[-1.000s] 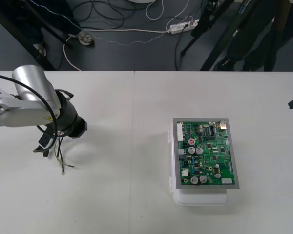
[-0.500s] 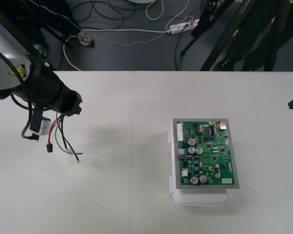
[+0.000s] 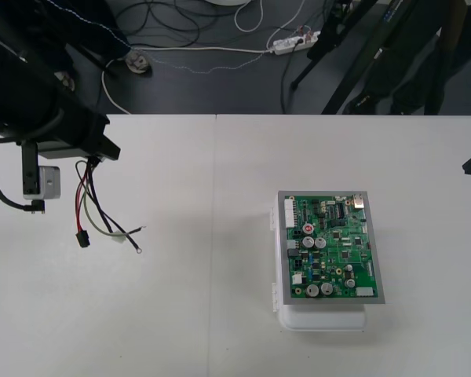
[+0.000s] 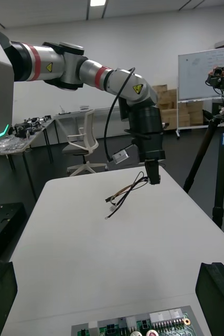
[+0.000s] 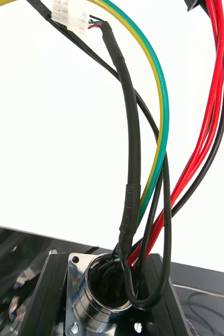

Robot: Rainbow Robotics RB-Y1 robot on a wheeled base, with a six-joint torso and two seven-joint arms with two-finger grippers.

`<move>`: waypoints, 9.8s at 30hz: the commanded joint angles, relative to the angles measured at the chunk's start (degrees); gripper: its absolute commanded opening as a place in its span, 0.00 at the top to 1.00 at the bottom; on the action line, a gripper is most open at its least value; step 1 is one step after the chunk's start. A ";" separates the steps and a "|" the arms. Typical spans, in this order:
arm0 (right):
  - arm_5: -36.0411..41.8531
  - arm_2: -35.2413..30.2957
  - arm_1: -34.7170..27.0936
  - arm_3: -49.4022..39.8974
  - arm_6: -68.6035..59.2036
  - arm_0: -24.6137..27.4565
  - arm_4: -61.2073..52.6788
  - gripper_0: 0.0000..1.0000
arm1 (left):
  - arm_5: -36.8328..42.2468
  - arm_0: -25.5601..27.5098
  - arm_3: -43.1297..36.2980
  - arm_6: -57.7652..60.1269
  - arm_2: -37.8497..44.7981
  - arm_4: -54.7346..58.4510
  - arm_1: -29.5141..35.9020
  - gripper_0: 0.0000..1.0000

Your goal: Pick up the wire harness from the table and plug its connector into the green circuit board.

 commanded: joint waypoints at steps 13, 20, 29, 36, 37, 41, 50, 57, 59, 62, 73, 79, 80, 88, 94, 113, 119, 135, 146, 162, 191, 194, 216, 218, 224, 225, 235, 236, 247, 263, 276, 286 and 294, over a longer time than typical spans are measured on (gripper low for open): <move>-0.22 0.86 0.28 -1.00 -2.20 -4.03 -1.13 0.00 | -19.96 0.61 6.21 2.70 10.65 30.95 5.16 1.00; -0.22 0.95 0.19 -1.88 -3.34 -7.46 -1.92 0.00 | -26.37 6.85 7.61 12.80 23.48 37.90 3.22 1.00; -0.22 0.95 -0.95 -4.95 -5.54 -9.13 -2.00 0.00 | -30.24 21.00 7.17 28.36 46.68 38.07 -3.10 1.00; -0.22 1.21 -0.95 -5.04 -6.59 -9.30 -1.92 0.00 | -30.15 31.46 3.66 41.54 61.54 35.26 -10.40 1.00; -0.22 1.30 -0.95 -5.04 -6.68 -9.30 -1.83 0.00 | -30.06 32.08 3.39 42.60 62.50 34.91 -11.10 1.00; -0.22 1.74 -0.95 -5.04 -6.94 -9.30 -1.65 0.00 | -29.98 35.94 0.23 52.79 68.57 30.78 -15.94 1.00; -0.22 2.00 -1.21 -5.21 -7.47 -9.66 -0.86 0.00 | -29.80 40.51 -4.25 69.84 73.75 22.87 -23.23 1.00; -0.22 2.18 -1.30 -5.13 -7.74 -9.30 0.72 0.00 | -32.17 44.38 -6.63 79.69 77.09 15.31 -29.73 1.00; -0.22 2.18 -1.30 -5.13 -7.74 -9.04 0.72 0.00 | -33.05 45.61 -7.24 82.41 78.24 13.73 -31.40 1.00; -0.22 2.18 -1.47 -4.25 -7.82 -8.51 1.42 0.00 | -34.64 46.67 -7.77 86.98 79.29 12.32 -34.13 1.00; -0.22 3.76 -1.65 -3.28 -8.26 -8.60 3.53 0.00 | -36.57 50.27 -11.81 102.19 82.54 6.52 -43.53 1.00; -0.22 6.14 -1.56 -3.37 -8.26 -9.39 5.99 0.00 | -36.57 52.64 -15.68 110.10 82.81 4.41 -47.66 1.00; -0.22 6.14 -1.65 -3.37 -8.26 -9.57 6.35 0.00 | -36.57 52.91 -16.03 110.98 82.72 4.15 -48.02 1.00; -0.22 6.14 -1.56 -3.37 -8.44 -9.92 6.96 0.00 | -36.57 55.19 -20.07 121.44 81.66 2.21 -53.03 1.00; -0.22 6.14 -1.56 -3.28 -8.61 -9.92 7.31 0.00 | -36.57 57.56 -19.99 123.46 79.47 1.60 -54.52 1.00; -0.22 6.49 -0.16 -2.49 -11.34 -17.39 8.10 0.00 | -36.57 68.29 -19.99 131.54 71.91 2.21 -54.61 1.00; -0.22 9.56 -0.16 0.94 -11.69 -20.03 8.63 0.00 | -36.57 69.34 -19.99 135.85 71.73 2.92 -55.40 1.00; -0.22 11.50 -0.16 9.02 -11.08 -28.38 12.41 0.00 | -36.57 70.66 -19.90 139.45 71.64 2.92 -55.75 1.00; -0.22 11.67 0.90 14.56 -10.99 -31.80 13.82 0.00 | -36.57 70.92 -19.02 139.37 71.64 3.44 -55.75 1.00; -0.22 19.41 7.14 15.00 -10.46 -36.20 14.52 0.00 | -36.57 72.42 -19.02 138.22 69.71 5.20 -55.75 1.00; -0.22 29.69 18.92 15.18 -10.99 -41.30 10.65 0.00 | -35.78 73.12 -19.02 136.64 69.97 5.46 -55.57 1.00; -0.22 29.95 19.27 15.18 -10.90 -41.30 9.95 0.00 | -35.78 73.12 -19.02 136.64 69.89 5.73 -55.57 1.00; -0.22 33.29 19.44 15.18 -10.28 -41.47 6.61 0.00 | -35.60 73.12 -19.02 136.11 69.89 5.82 -56.01 1.00; -0.22 34.00 19.36 15.18 -10.02 -41.47 6.61 0.00 | -35.60 73.12 -19.02 136.03 69.80 5.90 -56.01 1.00; -0.22 34.00 19.36 15.18 -9.84 -41.03 5.82 0.00 | -35.51 73.12 -19.02 135.94 69.71 5.90 -56.01 1.00; -0.22 34.00 19.36 15.18 -9.84 -41.03 5.47 0.00 | -35.51 73.03 -19.02 135.85 69.71 5.99 -56.01 1.00; -0.22 34.00 19.09 15.18 -9.76 -41.03 4.41 0.00 | -35.51 73.12 -19.02 135.67 69.71 5.99 -56.01 1.00; -0.22 34.00 19.09 15.18 -9.67 -40.95 4.41 0.00 | -35.51 73.12 -19.02 135.67 69.71 5.99 -56.01 1.00; -0.22 34.00 19.09 15.18 -9.41 -41.03 4.41 0.91 | -35.51 73.12 -19.11 135.32 69.71 5.90 -56.01 1.00; -0.22 34.00 18.21 15.18 -9.67 -40.68 5.20 1.00 | -34.28 73.12 -19.02 134.53 68.57 5.82 -56.01 1.00; -0.22 34.00 16.81 15.44 -9.32 -40.42 5.47 1.00 | -34.20 73.12 -19.02 133.74 68.39 5.82 -56.01 0.88; -0.22 34.00 16.54 15.35 -10.28 -40.51 6.26 1.00 | -32.88 73.21 -19.11 132.33 68.48 5.64 -56.01 0.00; -0.22 34.00 16.37 15.44 -10.28 -40.42 6.35 1.00 | -32.79 73.21 -19.11 130.93 69.36 4.85 -56.01 0.00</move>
